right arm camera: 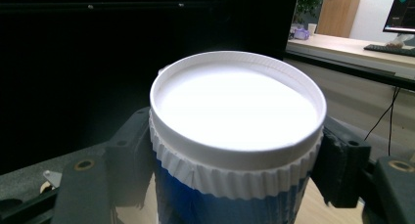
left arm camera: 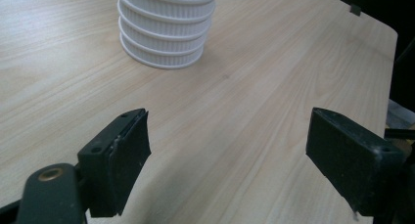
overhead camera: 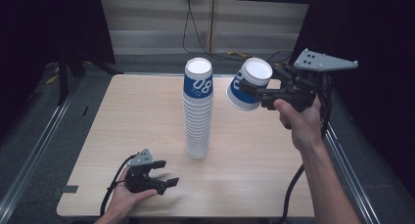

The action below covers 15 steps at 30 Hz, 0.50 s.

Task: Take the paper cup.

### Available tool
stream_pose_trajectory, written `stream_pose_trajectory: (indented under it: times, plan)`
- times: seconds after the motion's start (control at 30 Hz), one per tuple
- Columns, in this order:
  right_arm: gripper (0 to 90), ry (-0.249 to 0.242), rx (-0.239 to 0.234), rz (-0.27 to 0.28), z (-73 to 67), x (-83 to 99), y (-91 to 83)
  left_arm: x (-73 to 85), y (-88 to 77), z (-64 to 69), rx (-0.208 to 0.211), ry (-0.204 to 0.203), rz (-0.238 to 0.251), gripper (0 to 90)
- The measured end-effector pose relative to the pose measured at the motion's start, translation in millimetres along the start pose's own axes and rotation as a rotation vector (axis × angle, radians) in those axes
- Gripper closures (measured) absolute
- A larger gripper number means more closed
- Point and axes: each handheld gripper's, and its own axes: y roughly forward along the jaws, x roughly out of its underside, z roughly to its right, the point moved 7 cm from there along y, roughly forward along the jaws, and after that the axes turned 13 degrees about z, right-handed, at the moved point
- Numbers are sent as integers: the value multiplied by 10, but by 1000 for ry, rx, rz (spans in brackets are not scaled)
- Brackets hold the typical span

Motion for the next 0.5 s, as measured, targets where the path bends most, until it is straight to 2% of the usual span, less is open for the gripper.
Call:
stream_pose_trajectory:
  times: [0.17,0.27,0.3,0.4,0.43,0.47,0.5]
  plan:
    - [280,-7,-27,0,-65,208,4,-34,-35,-5,11,0,16,160]
    - [280,-5,-28,-22,-72,362,21,-61,-59,-9,11,6,23,160]
    - [280,-5,-28,-22,-72,362,21,-68,-65,-9,11,7,23,160]
    - [280,11,-32,-24,-89,508,4,-87,-80,0,17,13,28,160]
    - [280,11,-32,-24,-89,508,4,-91,-83,-4,13,7,29,160]
    - [279,34,-46,-9,-104,606,6,-104,-88,-14,24,-20,35,159]
    - [279,34,-46,-9,-104,606,6,-104,-88,-14,24,-20,35,159]
